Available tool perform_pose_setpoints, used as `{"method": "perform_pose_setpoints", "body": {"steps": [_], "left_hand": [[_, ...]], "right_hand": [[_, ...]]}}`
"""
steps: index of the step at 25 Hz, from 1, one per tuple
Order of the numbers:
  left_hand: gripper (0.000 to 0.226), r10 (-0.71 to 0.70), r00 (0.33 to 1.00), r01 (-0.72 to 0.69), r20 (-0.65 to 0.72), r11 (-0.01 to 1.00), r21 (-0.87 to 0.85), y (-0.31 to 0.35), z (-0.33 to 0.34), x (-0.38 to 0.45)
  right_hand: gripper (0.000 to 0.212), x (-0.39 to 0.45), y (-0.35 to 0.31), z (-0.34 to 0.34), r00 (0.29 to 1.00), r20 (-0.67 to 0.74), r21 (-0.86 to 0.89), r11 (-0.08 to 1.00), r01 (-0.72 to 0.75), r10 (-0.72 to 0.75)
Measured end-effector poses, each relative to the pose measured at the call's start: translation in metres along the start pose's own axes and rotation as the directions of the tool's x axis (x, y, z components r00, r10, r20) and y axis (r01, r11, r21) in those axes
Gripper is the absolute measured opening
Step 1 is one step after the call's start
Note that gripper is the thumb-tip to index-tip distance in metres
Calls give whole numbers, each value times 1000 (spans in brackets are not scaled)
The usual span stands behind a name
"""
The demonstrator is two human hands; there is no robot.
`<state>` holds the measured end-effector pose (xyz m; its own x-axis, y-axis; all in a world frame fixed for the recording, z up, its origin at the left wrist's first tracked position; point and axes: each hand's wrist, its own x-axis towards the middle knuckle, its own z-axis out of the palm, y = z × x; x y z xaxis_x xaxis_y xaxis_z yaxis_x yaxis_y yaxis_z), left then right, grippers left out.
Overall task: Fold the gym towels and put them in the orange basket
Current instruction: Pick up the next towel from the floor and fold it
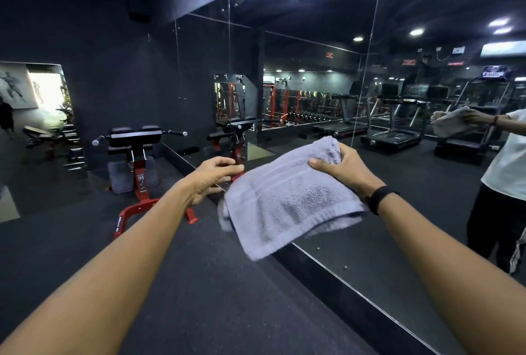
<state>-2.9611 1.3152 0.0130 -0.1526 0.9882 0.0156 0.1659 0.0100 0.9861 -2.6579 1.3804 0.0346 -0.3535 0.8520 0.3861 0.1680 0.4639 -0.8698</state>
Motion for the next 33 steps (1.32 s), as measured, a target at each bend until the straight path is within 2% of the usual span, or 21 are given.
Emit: {"method": "perform_pose_setpoints", "body": {"steps": [2,4,6,8,10,14,17,22,25,28,33], "left_hand": [[41,12,997,-8,-71,999,54,-2,-1,3],[39,53,996,-39,-76,984,173,-4,-2,4],[39,107,991,-80,-77,951,297,-3,-1,7],[43,148,985,-106,-86,921,374,2,-1,11],[50,183,980,-133,-77,893,431,10,0,12],[58,231,972,-181,-52,866,465,19,5,14],[65,232,972,-216,25,854,473,23,21,17],[50,239,947,-312,216,844,437,26,90,18],[69,230,913,-359,337,846,395,22,149,4],[57,227,853,-412,470,845,340,25,213,-28],[52,246,693,-518,678,824,230,37,342,-120]], "right_hand": [[50,7,-2,0,998,-19,-242,969,55,-61],[53,14,-3,0,994,-61,-499,865,47,-89],[50,15,-5,2,992,-93,-650,760,3,-84],[48,14,-8,3,990,-131,-718,694,-54,-59],[44,14,-6,-1,984,-171,-731,676,-92,-51],[44,8,-4,-14,967,-253,-690,706,-159,-30],[42,-6,-5,-25,948,-319,-675,704,-221,-8],[42,-67,-9,-65,889,-456,-665,651,-366,34],[41,-131,-12,-102,833,-551,-643,609,-465,55],[40,-206,-24,-141,763,-642,-607,557,-566,76],[42,-379,-65,-209,565,-822,-477,460,-749,69]]}}
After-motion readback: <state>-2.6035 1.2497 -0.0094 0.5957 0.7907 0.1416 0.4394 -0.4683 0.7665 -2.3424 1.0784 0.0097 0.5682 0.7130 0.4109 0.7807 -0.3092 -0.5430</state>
